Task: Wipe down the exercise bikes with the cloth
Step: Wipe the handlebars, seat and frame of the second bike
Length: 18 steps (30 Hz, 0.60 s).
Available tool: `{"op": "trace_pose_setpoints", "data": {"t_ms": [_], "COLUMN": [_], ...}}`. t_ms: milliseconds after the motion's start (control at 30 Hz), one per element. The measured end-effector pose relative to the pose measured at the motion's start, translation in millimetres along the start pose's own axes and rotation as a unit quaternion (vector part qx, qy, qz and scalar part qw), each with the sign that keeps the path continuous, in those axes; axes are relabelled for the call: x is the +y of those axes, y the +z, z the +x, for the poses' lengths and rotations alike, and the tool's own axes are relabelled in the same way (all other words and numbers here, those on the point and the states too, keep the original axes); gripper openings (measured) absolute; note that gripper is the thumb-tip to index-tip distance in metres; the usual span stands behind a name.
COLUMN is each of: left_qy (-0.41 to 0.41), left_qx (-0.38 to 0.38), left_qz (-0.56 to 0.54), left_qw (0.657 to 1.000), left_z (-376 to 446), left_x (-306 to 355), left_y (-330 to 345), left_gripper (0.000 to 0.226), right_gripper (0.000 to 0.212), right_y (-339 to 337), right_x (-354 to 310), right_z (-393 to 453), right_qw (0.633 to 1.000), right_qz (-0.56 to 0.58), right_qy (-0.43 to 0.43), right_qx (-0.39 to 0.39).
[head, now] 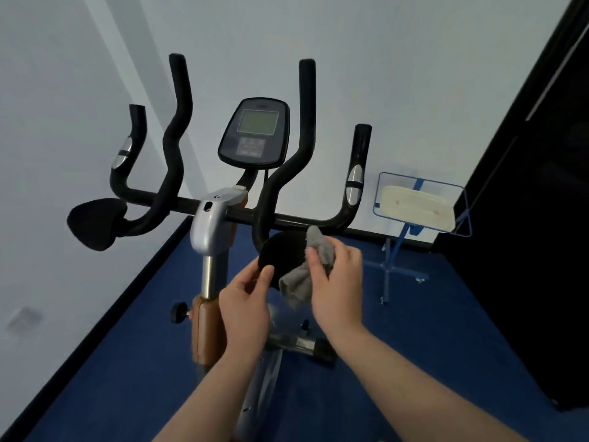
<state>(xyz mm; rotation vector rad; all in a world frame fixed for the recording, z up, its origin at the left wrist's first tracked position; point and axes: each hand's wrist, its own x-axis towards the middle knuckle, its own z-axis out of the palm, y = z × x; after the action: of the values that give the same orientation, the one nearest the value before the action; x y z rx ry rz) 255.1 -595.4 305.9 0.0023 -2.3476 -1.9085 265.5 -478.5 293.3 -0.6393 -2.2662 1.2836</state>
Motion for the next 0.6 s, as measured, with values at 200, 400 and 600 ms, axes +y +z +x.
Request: {"op": "trace_pose_setpoints", "data": {"t_ms": [200,400,600], "left_qy": [0.007,0.012,-0.013], "left_qx": [0.014,0.054,0.109], "left_qz": [-0.003,-0.002,-0.011], "left_qw": [1.000,0.998,0.994], "left_z": [-3,-5,-6], "left_x": [2,0,-5], "left_y": [3,14,28], "left_gripper": [0.023,0.022,0.021], "right_gripper": [0.036,0.036,0.033], "right_y": [1,1,-8], "right_x": [8,5,-1], "right_z": [-16,-12,36], "right_qw": [0.996,0.997,0.988], "right_qz": [0.088,0.058,-0.060], "right_qy": [0.025,-0.013,-0.082], "right_qx": [-0.023,-0.047,-0.114]}}
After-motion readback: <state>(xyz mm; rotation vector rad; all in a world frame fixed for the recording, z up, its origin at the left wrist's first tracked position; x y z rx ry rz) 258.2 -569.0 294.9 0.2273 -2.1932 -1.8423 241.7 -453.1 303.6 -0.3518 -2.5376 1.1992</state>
